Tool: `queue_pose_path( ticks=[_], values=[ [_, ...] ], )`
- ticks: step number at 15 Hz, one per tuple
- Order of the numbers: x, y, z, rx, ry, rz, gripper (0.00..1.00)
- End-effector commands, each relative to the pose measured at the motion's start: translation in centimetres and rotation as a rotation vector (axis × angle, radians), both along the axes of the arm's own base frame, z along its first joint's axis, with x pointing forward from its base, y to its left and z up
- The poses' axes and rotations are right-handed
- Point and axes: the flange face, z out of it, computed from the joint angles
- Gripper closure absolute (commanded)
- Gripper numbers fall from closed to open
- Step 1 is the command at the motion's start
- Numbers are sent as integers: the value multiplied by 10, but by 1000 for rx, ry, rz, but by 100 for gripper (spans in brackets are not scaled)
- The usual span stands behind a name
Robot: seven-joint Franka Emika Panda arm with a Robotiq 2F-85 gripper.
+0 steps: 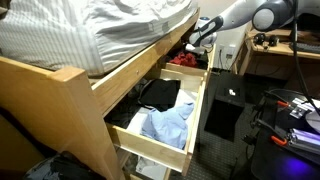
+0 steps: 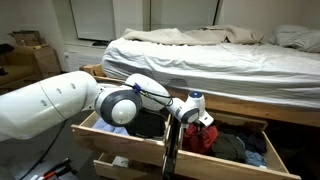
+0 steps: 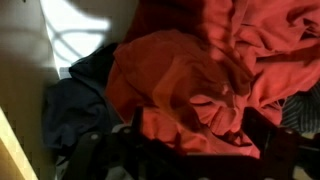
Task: Pick up the orange piece of clothing from the top right drawer and set it on the bed
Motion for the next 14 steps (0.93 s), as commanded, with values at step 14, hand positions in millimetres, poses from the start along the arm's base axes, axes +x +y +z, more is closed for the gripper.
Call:
queue_pose_path(
  ticks=[14],
  values=[
    [-8, 11, -46, 36, 22, -36, 32]
  ],
)
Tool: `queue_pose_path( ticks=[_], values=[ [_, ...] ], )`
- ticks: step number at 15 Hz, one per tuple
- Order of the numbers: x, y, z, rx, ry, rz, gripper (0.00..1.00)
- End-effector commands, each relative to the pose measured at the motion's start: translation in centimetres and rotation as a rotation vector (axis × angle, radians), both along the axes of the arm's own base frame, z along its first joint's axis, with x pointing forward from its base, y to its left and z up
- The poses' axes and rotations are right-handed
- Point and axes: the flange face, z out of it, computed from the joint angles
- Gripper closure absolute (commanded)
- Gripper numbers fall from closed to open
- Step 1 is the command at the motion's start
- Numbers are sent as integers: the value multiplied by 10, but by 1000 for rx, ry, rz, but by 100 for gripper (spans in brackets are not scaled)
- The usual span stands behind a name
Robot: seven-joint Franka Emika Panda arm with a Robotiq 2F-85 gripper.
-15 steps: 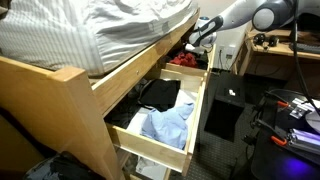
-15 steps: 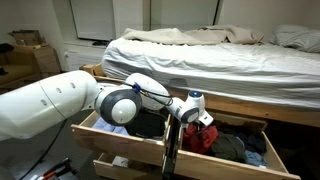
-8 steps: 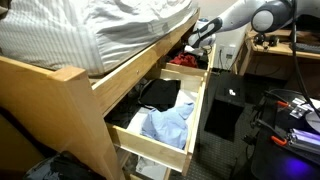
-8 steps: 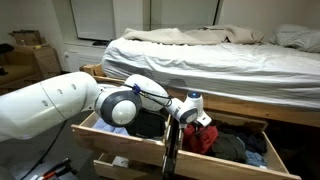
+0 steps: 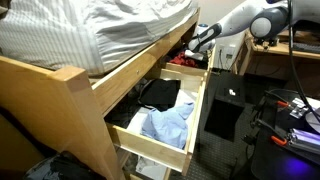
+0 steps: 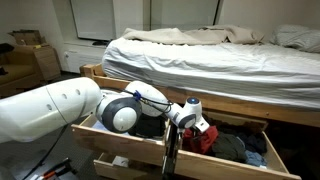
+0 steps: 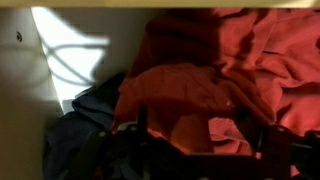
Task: Pick up the orange piece of clothing from the top right drawer and set it on the bed
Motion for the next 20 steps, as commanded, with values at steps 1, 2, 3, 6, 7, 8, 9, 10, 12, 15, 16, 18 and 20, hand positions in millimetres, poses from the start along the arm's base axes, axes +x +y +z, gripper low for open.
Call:
queue_pose_path(
  ticks=[1, 2, 3, 6, 7, 8, 9, 10, 12, 15, 16, 18, 20],
  values=[
    [-2, 0, -5, 0, 5, 7, 40],
    [-3, -1, -5, -1, 7, 5, 47],
    [-2, 1, -4, -2, 11, 4, 54],
    [0, -8, 12, -26, -5, -5, 76],
    [2, -14, 24, -47, -15, -6, 82],
    [4, -22, 44, -77, -26, -1, 90],
    [6, -28, 62, -101, -45, 10, 95],
    [10, -39, 95, -136, -80, 23, 99],
    [18, -46, 140, -203, -190, 74, 100],
    [28, -51, 161, -240, -251, 75, 72],
    [30, -53, 180, -249, -267, 77, 92],
    [30, -52, 179, -244, -262, 76, 52],
    [31, -44, 151, -197, -226, 89, 38]
  ],
)
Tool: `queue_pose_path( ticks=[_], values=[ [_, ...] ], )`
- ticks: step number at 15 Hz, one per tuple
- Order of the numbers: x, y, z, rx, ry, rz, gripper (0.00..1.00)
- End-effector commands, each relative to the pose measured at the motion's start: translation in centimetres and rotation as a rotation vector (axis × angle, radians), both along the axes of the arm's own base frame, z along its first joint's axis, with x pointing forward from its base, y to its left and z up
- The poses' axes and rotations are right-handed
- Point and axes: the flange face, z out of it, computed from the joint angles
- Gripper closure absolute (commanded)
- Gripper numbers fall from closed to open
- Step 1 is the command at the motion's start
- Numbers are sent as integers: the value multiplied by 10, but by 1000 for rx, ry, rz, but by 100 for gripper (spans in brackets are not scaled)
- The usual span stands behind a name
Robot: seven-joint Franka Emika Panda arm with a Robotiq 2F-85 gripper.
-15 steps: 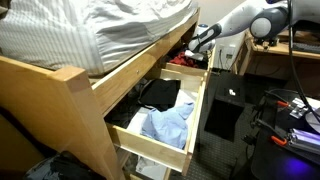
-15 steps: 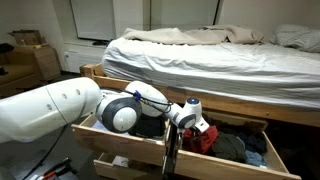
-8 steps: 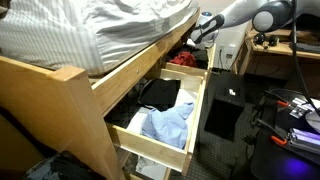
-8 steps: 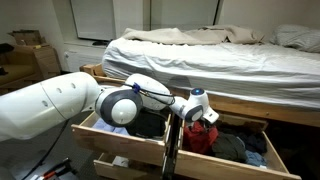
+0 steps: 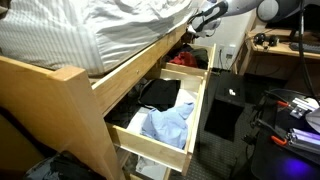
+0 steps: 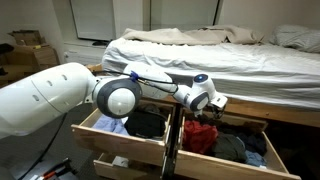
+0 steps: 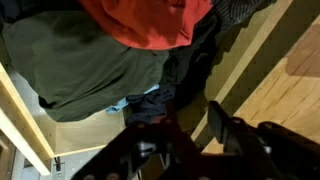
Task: Pick up the orange piece of clothing from the top right drawer and set it on the bed
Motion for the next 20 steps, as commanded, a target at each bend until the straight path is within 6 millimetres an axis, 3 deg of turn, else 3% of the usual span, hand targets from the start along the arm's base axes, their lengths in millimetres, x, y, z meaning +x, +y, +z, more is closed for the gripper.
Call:
queue_pose_path(
  ticks=[1, 5, 11, 15, 19, 20],
  values=[
    [1, 8, -26, 55, 40, 10, 31],
    [0, 21, -61, 140, 94, 23, 3],
    [-7, 31, -98, 202, 253, 2, 0],
    [-8, 35, -98, 196, 241, 8, 0],
    [-28, 33, -137, 234, 393, -8, 0],
    [-20, 39, -126, 236, 349, 3, 0]
  ],
)
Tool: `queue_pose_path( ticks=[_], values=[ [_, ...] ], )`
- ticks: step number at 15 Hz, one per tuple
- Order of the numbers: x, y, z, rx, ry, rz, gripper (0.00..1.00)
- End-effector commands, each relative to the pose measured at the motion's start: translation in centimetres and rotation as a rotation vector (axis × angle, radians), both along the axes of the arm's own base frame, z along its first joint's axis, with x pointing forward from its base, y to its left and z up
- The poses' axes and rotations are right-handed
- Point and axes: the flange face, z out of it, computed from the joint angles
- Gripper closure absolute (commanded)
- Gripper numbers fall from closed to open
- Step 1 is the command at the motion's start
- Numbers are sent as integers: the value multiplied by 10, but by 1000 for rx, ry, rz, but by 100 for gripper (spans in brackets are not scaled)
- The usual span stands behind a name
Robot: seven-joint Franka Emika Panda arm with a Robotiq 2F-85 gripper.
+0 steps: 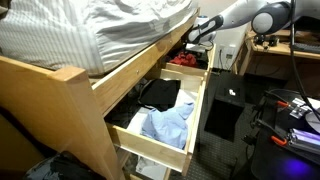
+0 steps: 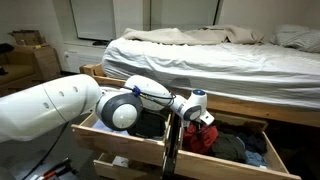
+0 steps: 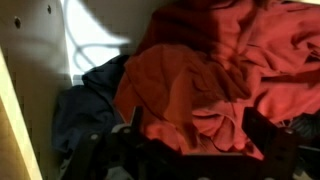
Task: Pick up the orange piece of clothing from the top right drawer and set it on the bed
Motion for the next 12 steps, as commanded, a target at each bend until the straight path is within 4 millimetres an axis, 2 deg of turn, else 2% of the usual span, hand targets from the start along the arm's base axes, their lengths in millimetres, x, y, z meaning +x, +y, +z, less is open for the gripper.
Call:
queue_pose_path(
  ticks=[1, 5, 6, 7, 10, 11, 12],
  values=[
    [-3, -1, -7, 1, 15, -1, 0],
    [-8, -2, -20, -3, 28, -11, 0],
    [0, 8, -25, -34, 34, -31, 0],
    [-1, 11, -32, -12, 32, -39, 0],
    [5, 27, -51, -93, 14, -81, 0],
    [-1, 19, -40, -35, 35, -68, 0],
    [0, 24, -47, -53, 36, -77, 0]
  ],
)
